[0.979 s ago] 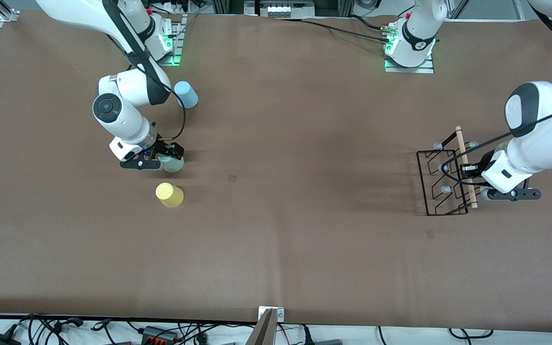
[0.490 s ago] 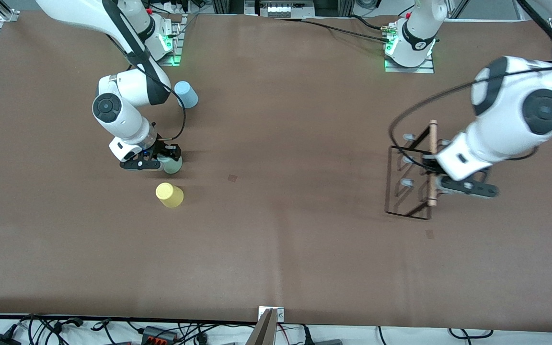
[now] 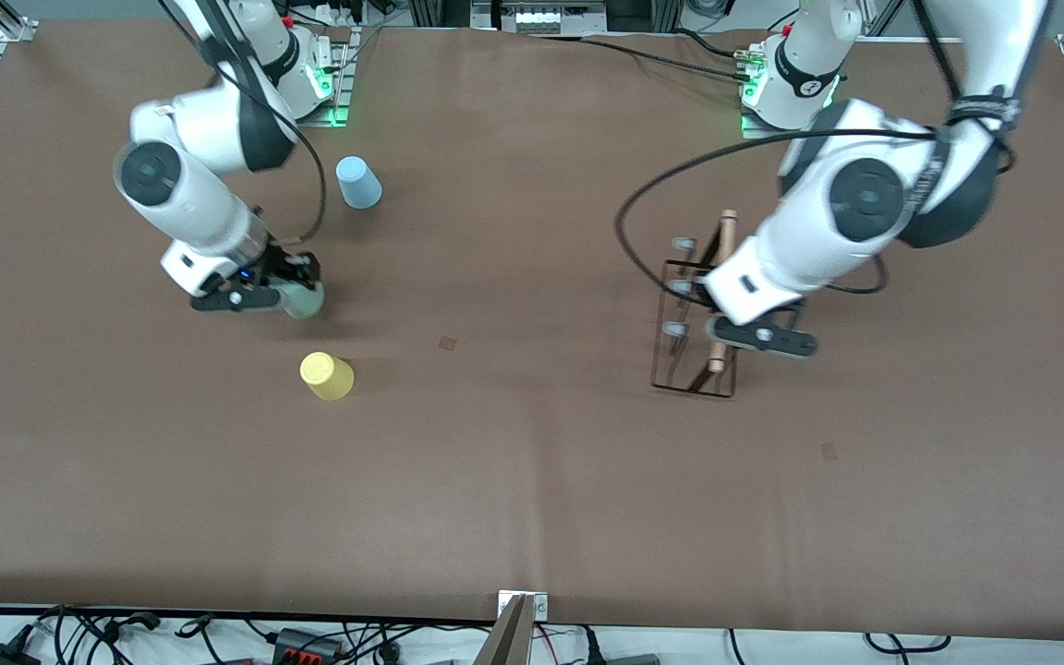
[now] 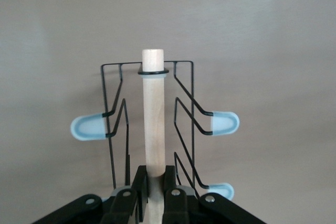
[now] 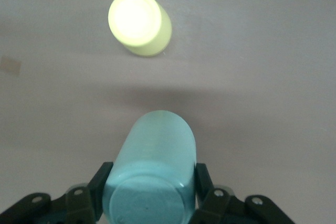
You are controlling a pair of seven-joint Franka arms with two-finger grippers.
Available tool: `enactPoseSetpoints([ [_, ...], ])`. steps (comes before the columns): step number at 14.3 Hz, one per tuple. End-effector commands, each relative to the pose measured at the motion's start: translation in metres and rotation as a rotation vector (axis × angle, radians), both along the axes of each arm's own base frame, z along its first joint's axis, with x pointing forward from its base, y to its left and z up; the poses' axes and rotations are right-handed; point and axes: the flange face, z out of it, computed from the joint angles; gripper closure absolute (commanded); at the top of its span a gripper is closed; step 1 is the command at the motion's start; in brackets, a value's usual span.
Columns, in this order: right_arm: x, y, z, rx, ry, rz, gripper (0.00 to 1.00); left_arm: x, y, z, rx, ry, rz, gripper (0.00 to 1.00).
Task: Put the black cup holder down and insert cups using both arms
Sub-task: 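Carry the rack with the left gripper while the right gripper lifts the cup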
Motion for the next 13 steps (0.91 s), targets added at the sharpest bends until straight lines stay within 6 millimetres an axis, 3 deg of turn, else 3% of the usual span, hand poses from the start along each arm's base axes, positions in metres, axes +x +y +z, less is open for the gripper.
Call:
enactPoseSetpoints([
  [1, 0.0, -0.011, 0.052, -0.013, 0.039, 0.039, 0.95, 0.009, -0.05, 0.003, -0.027, 0.011, 0.096, 0.99],
  [2, 0.003, -0.01, 0.06, -0.014, 0.039, 0.042, 0.95, 0.009, -0.061, -0.002, -0.032, 0.023, 0.118, 0.98],
  [7, 0.017, -0.018, 0.063, -0.01, 0.024, 0.071, 0.95, 0.007, -0.121, -0.026, -0.095, 0.023, 0.146, 0.98],
  [10, 0.018, -0.019, 0.06, -0.01, 0.029, 0.069, 0.95, 0.009, -0.143, -0.053, -0.147, 0.0, 0.142, 0.98],
  [13, 0.019, -0.023, 0.055, -0.013, 0.038, 0.064, 0.95, -0.002, -0.167, -0.063, -0.175, -0.016, 0.117, 0.98],
])
